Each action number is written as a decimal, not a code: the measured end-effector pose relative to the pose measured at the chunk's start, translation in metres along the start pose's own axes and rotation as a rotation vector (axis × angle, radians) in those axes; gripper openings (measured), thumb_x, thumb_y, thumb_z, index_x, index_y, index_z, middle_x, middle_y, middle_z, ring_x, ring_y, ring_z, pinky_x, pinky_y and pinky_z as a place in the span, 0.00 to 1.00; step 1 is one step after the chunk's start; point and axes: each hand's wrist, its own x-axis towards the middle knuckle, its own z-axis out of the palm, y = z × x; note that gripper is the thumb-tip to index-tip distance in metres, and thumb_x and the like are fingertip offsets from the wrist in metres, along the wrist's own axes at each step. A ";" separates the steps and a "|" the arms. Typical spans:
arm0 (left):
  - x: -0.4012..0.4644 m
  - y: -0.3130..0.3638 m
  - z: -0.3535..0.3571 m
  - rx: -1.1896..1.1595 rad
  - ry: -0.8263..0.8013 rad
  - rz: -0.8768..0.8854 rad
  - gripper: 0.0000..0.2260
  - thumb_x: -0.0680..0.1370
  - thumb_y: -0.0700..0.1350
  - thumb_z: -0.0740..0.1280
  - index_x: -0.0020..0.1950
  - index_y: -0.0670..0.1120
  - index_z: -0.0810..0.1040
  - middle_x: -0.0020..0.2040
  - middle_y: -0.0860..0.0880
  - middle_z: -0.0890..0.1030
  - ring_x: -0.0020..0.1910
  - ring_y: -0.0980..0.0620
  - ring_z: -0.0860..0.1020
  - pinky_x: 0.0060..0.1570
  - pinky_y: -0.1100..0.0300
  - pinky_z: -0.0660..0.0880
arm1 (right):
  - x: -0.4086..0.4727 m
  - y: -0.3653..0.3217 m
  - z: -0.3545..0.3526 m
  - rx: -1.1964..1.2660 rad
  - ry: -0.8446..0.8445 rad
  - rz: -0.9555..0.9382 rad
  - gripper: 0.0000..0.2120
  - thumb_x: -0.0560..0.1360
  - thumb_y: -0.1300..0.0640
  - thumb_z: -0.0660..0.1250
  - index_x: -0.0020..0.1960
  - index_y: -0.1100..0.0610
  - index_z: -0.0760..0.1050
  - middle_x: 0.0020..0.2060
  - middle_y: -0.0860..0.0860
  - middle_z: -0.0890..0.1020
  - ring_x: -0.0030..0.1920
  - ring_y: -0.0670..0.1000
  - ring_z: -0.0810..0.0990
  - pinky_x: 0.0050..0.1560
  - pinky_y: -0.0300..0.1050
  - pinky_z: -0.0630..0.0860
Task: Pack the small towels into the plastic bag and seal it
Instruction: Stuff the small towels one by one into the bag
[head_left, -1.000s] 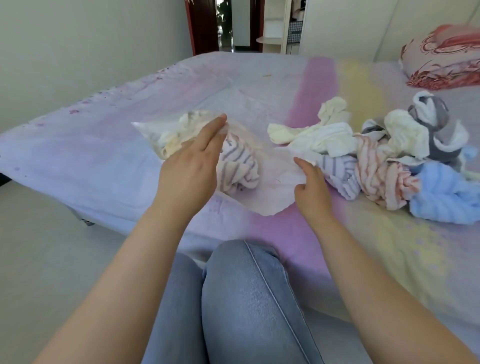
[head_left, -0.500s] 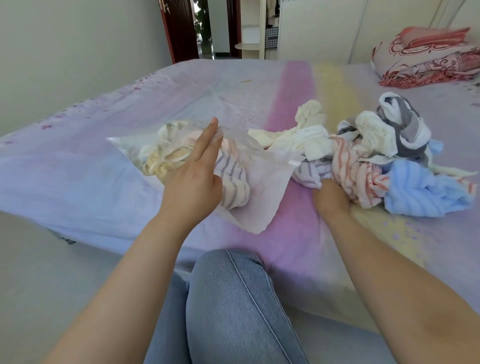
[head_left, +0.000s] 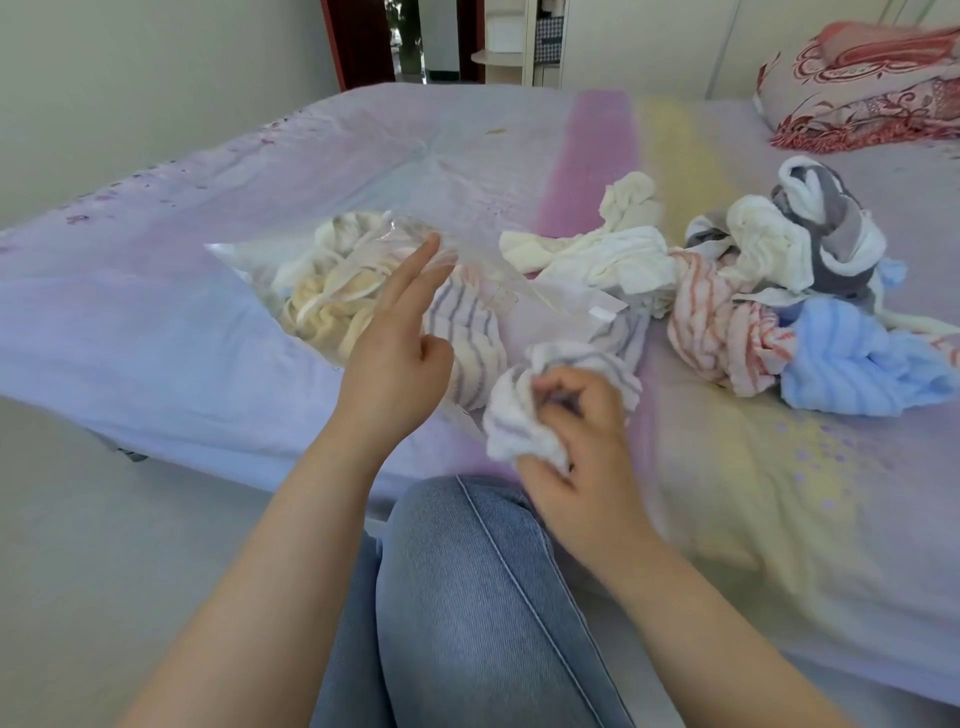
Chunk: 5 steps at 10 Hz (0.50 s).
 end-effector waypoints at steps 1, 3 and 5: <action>-0.005 0.000 0.000 0.013 -0.016 -0.012 0.33 0.69 0.28 0.56 0.71 0.50 0.70 0.75 0.63 0.62 0.60 0.50 0.75 0.43 0.70 0.68 | 0.029 0.037 -0.003 -0.144 0.212 0.249 0.17 0.66 0.59 0.64 0.53 0.64 0.77 0.63 0.59 0.69 0.64 0.60 0.69 0.68 0.46 0.63; -0.009 0.000 0.001 0.044 -0.062 -0.066 0.31 0.70 0.30 0.56 0.70 0.52 0.72 0.75 0.62 0.63 0.63 0.76 0.67 0.51 0.77 0.66 | 0.096 0.137 -0.009 -0.302 -0.297 0.785 0.57 0.61 0.37 0.76 0.76 0.58 0.47 0.76 0.59 0.51 0.75 0.60 0.54 0.74 0.56 0.57; -0.012 0.003 0.011 0.080 -0.096 -0.106 0.33 0.71 0.29 0.57 0.73 0.53 0.69 0.76 0.61 0.61 0.53 0.88 0.58 0.52 0.71 0.67 | 0.110 0.135 -0.010 -0.344 -0.522 0.889 0.30 0.74 0.56 0.69 0.71 0.65 0.63 0.67 0.63 0.71 0.67 0.62 0.70 0.65 0.50 0.68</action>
